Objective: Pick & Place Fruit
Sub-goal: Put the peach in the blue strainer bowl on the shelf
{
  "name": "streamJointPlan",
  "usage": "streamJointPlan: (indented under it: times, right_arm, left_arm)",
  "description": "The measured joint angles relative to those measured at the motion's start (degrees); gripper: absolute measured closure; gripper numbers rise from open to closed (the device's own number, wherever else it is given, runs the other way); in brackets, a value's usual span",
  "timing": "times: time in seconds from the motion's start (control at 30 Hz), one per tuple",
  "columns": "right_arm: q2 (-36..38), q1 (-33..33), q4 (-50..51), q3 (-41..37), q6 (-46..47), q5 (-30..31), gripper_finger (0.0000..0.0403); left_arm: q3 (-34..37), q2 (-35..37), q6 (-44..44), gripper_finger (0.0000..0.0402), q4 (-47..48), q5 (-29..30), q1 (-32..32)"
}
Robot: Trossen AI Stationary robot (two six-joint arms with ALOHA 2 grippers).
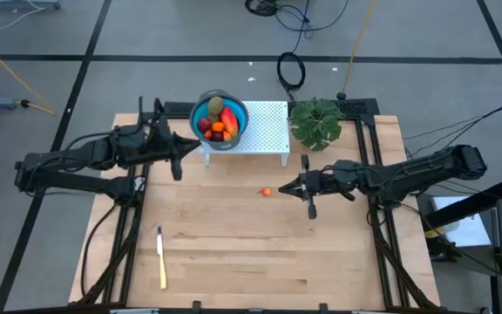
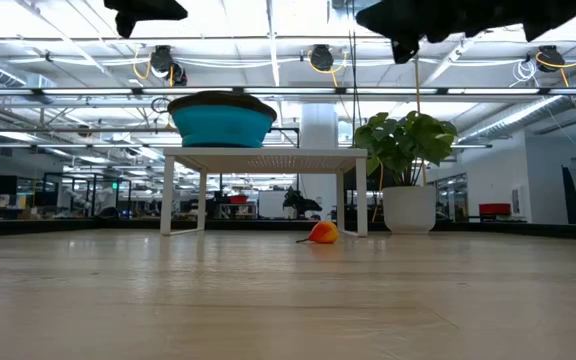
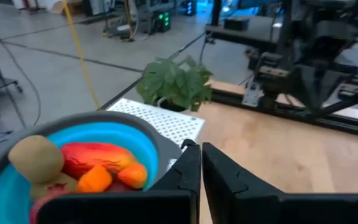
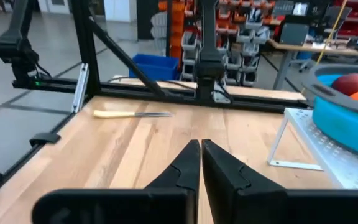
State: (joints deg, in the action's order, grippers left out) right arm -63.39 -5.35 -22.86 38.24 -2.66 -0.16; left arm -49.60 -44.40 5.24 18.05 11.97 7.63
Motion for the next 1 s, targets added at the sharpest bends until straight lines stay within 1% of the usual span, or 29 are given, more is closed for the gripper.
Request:
streamJointPlan:
  times: [0.13, 0.3, 0.43, 0.6, 0.83, 1.0]
  right_arm:
    - [-3.36, 0.0, 2.55, 3.1, -0.67, -0.01, 0.0384]
    - [-6.83, -0.02, 7.28, 7.68, -1.64, 0.02, 0.0376]
    - [-9.93, -0.02, 12.37, 11.9, -3.21, 0.02, 0.037]
    - [-14.07, 0.01, 15.13, 15.5, -3.84, 0.07, 0.0358]
    - [-19.15, 0.09, 15.64, 16.78, -4.09, 0.07, 0.0324]
    - [-22.51, 0.12, 16.25, 16.76, -3.65, 0.07, 0.029]
  left_arm:
    - [3.64, 3.48, 0.6, 0.0399, -2.39, 0.01, -2.18]
    - [8.29, 7.69, 1.3, 0.0391, -6.4, 0.04, -4.67]
    - [11.7, 11.04, 1.11, 0.0398, -8.72, 0.02, -6.76]
    - [15.31, 15.36, 1.99, 0.0392, -8.85, 0.04, -8.92]
    - [18.89, 21.06, 2.26, 0.04, -9.04, 0.06, -10.66]
    - [20.95, 23.88, 2.27, 0.0387, -8.83, 0.02, -11.2]
